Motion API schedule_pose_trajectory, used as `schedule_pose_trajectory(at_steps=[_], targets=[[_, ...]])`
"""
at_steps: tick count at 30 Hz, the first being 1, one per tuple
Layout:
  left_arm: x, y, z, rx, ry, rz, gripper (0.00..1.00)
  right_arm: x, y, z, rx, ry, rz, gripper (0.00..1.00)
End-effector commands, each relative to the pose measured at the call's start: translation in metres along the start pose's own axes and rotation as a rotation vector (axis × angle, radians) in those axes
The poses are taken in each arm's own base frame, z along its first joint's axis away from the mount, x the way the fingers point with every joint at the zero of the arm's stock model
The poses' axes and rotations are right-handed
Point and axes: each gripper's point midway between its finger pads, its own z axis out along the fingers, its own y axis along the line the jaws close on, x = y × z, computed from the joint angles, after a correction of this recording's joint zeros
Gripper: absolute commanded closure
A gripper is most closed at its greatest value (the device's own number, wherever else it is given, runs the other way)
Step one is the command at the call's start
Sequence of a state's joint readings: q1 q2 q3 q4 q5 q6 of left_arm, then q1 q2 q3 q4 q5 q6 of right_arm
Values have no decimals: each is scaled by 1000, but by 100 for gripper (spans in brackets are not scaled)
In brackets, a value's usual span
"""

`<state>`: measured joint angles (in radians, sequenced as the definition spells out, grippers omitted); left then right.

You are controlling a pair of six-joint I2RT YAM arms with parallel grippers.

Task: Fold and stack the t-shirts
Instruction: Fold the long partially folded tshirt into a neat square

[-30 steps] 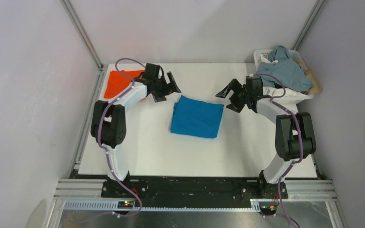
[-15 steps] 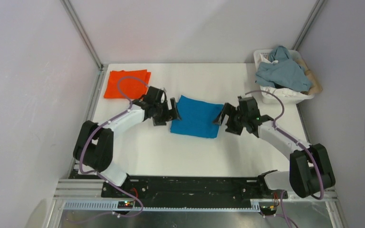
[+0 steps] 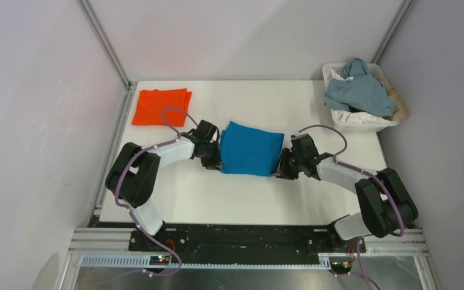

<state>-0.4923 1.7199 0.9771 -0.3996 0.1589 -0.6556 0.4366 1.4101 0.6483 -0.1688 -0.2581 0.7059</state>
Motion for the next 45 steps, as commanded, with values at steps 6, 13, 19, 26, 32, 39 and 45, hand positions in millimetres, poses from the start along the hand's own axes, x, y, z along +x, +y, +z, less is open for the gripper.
schedule_pose_trajectory(at_steps=[6, 13, 19, 26, 32, 39, 45], targets=[[-21, -11, 7, 15, -55, -6, 94, -18, 18, 18, -87, -15, 29, 74], [-20, -10, 10, 13, -48, -16, 100, -19, 27, 7, -124, -20, 5, 72], [-21, -11, 5, 17, -64, -17, 100, -17, 25, 12, -122, -5, 17, 99], [-23, -1, -8, -5, -121, -24, 100, -9, 1, -3, 2, 49, -59, 100], [-11, 11, -11, -30, -121, -43, 100, -5, -23, -31, 108, 88, -124, 100], [12, 12, -8, -8, -82, -41, 99, 18, -36, -14, 144, 195, -135, 100], [13, -3, -22, 67, -84, -2, 39, 12, -18, -22, 86, 156, -146, 59]])
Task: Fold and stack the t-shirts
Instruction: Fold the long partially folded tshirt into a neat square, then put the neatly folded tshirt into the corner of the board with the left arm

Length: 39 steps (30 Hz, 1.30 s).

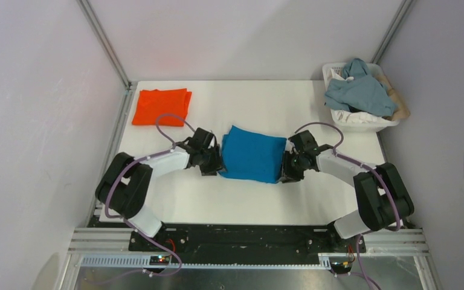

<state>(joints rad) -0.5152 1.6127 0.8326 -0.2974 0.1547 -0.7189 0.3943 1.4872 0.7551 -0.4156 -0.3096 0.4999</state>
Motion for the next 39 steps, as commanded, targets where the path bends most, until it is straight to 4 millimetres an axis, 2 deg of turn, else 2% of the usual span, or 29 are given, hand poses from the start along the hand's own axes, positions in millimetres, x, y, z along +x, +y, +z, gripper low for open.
schedule_pose_trajectory(at_steps=[1, 2, 3, 4, 6, 8, 11, 12, 13, 14, 15, 18, 22, 24, 28, 31, 32, 33, 35, 37, 39], targets=[[-12, -14, -25, 58, -64, 52, 29, -5, 9, -19, -14, -40, -44, 50], [-16, -18, -30, 75, -80, 64, 9, -8, 12, -29, -17, -72, -53, 40], [-25, -27, -41, 100, -120, 88, 5, -13, 14, -36, -16, -101, -55, 34], [-31, -28, -46, 95, -151, 100, 1, -19, 15, -48, -8, -151, -59, 11], [-51, -32, -55, 86, -222, 125, 1, -29, 11, -68, 21, -244, -43, 2], [-68, -33, -56, 79, -245, 128, 0, -37, 2, -85, 56, -322, -16, 1], [-91, -35, -39, 83, -212, 116, 0, -43, -6, -104, 72, -398, 13, 1], [-88, -33, -26, 86, -169, 118, 0, -45, -8, -112, 65, -422, 22, 1], [-98, -40, -26, 98, -180, 132, 0, -45, -8, -116, 56, -438, 23, 1], [-94, -39, -16, 104, -143, 134, 0, -46, -12, -119, 57, -443, 31, 0], [-99, -45, -15, 118, -143, 149, 0, -45, -14, -121, 56, -448, 34, 0], [-104, -44, 3, 97, -122, 154, 0, -44, -25, -124, 72, -453, 50, 1], [-96, -46, 24, 105, -60, 153, 1, -40, -34, -127, 79, -452, 60, 1], [-90, -47, 34, 90, -44, 155, 7, -40, -39, -129, 87, -463, 64, 1], [-78, -40, 51, 56, -3, 132, 30, -42, -42, -136, 74, -488, 76, 1], [-71, -40, 63, 50, 29, 111, 60, -43, -41, -137, 51, -497, 80, 1], [-69, -42, 64, 51, 31, 113, 66, -44, -41, -139, 44, -505, 79, 1], [-68, -43, 64, 51, 34, 104, 81, -44, -42, -139, 45, -507, 85, 1], [-70, -45, 62, 49, 23, 107, 97, -46, -45, -136, 39, -515, 95, 1], [-82, -43, 57, 14, -32, 134, 100, -47, -48, -133, 31, -515, 108, 1], [-104, -37, 44, -30, -109, 165, 100, -46, -52, -130, 35, -505, 117, 1]])
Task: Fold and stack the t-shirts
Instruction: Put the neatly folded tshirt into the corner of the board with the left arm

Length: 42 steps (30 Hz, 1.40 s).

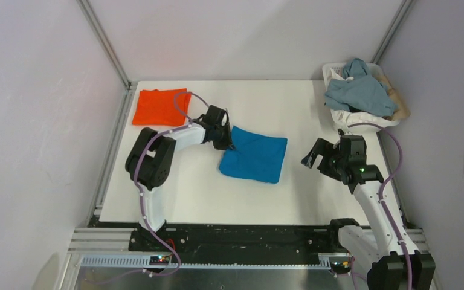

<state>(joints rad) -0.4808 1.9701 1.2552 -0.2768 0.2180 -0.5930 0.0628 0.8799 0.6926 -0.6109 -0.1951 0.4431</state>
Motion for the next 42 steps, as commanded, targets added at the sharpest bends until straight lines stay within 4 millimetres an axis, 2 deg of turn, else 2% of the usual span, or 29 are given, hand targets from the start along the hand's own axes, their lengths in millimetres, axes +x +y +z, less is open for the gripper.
schedule_pose_trajectory(at_steps=[1, 5, 12, 13, 15, 19, 20, 21, 22, 23, 28, 32, 37, 42], targets=[[-24, 26, -13, -155, -93, 66, 100, 0, -1, 5, -26, 0, -3, 1], [-79, 42, -54, -211, -245, 140, 100, 0, -1, 7, -37, 1, -17, 2], [-160, 96, -114, -469, -401, 374, 100, 0, 1, 7, -50, 1, -30, 2], [-167, 103, -116, -503, -397, 415, 100, 1, 1, 7, -51, 3, -30, 2], [-198, 109, -135, -584, -440, 465, 100, 1, 1, 8, -52, 4, -31, 2], [-233, 130, -160, -756, -463, 547, 100, 1, -1, 9, -40, 6, -29, 2], [-239, 141, -160, -797, -456, 543, 100, 1, -2, 9, -37, 5, -30, 2], [-253, 139, -171, -816, -487, 546, 100, 1, -2, 9, -36, 5, -29, 2], [-259, 150, -170, -834, -482, 536, 100, 0, -2, 9, -32, 3, -29, 2], [-271, 148, -178, -834, -509, 537, 100, 0, -3, 9, -31, 3, -29, 2], [-297, 160, -184, -784, -549, 524, 100, -1, -5, 11, -17, 1, -29, 2], [-314, 157, -202, -783, -605, 512, 100, -3, -7, 12, -5, -9, -31, 2], [-321, 133, -226, -710, -676, 512, 100, -3, -8, 12, 0, -13, -32, 2], [-319, 107, -251, -623, -733, 516, 100, -7, -9, 8, 6, -39, -30, 2]])
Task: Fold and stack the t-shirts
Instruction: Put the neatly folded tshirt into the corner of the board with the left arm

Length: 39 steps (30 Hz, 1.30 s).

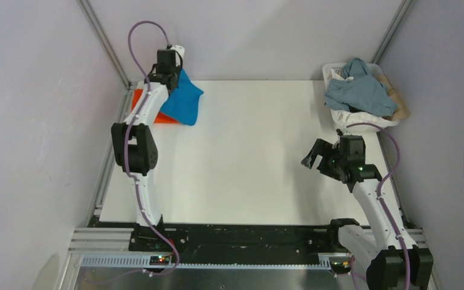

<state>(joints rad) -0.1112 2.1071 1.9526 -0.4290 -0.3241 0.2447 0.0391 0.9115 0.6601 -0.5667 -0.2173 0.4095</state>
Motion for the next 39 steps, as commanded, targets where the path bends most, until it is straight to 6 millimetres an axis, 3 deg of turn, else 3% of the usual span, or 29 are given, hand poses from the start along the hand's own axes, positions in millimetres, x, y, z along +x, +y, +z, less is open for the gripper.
schedule_pose_trajectory(at_steps=[1, 5, 9, 20, 30, 32, 36, 37, 38, 39], targets=[[-77, 25, -69, 34, -220, -68, 100, -12, -1, -4, 11, -63, -16, 2], [-86, 29, -88, 50, -253, -81, 100, -14, -2, -6, 16, -77, -16, 2], [-82, 32, -89, 40, -247, -76, 100, -13, -3, -6, 23, -73, -13, 2], [-43, 21, -35, 34, -128, -81, 100, -16, -10, -10, 62, -100, -5, 2], [-20, 56, 1, -37, -72, -173, 100, -16, -13, -9, 83, -101, 1, 2], [-9, 77, 14, -69, -53, -217, 100, -17, -14, -9, 88, -105, 0, 2], [15, 97, 36, -111, -10, -298, 100, -16, -18, -9, 106, -106, 5, 2], [24, 99, 45, -126, 11, -314, 97, -16, -18, -9, 108, -106, 6, 2], [28, 113, 46, -185, 17, -331, 88, -17, -19, -9, 113, -108, 8, 2], [38, 120, 52, -240, 43, -343, 57, -17, -19, -9, 115, -108, 7, 2]])
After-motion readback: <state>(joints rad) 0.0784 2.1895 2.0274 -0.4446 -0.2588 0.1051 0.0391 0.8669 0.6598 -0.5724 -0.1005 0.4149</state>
